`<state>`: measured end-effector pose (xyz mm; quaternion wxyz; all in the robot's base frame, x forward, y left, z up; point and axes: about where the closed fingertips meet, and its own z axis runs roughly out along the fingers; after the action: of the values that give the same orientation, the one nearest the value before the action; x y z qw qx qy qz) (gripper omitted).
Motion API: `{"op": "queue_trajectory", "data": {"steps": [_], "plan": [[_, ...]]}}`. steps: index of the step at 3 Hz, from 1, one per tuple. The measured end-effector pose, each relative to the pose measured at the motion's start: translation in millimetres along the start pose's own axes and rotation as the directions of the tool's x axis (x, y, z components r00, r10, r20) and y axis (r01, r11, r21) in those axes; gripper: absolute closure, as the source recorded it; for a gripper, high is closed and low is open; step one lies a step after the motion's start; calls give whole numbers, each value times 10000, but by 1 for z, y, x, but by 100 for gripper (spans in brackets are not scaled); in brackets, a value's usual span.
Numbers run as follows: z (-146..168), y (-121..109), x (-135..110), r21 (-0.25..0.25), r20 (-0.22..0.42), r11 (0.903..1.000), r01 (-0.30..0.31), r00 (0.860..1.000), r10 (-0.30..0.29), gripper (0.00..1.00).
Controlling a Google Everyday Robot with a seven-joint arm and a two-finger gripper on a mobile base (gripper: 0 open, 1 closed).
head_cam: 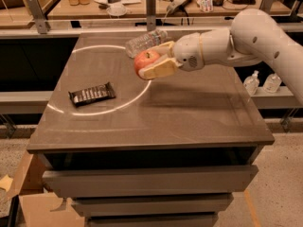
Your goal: Move apple near rxbar chocolate
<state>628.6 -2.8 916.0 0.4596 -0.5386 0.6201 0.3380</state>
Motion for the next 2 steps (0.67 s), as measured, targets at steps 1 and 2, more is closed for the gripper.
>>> {"op": "queue_trajectory", "data": {"steps": [1, 2], "plan": [[28, 16, 2, -204, -82, 9997, 96, 9999, -98, 100], [51, 26, 12, -361, -309, 9992, 140, 9994, -152, 100]]}}
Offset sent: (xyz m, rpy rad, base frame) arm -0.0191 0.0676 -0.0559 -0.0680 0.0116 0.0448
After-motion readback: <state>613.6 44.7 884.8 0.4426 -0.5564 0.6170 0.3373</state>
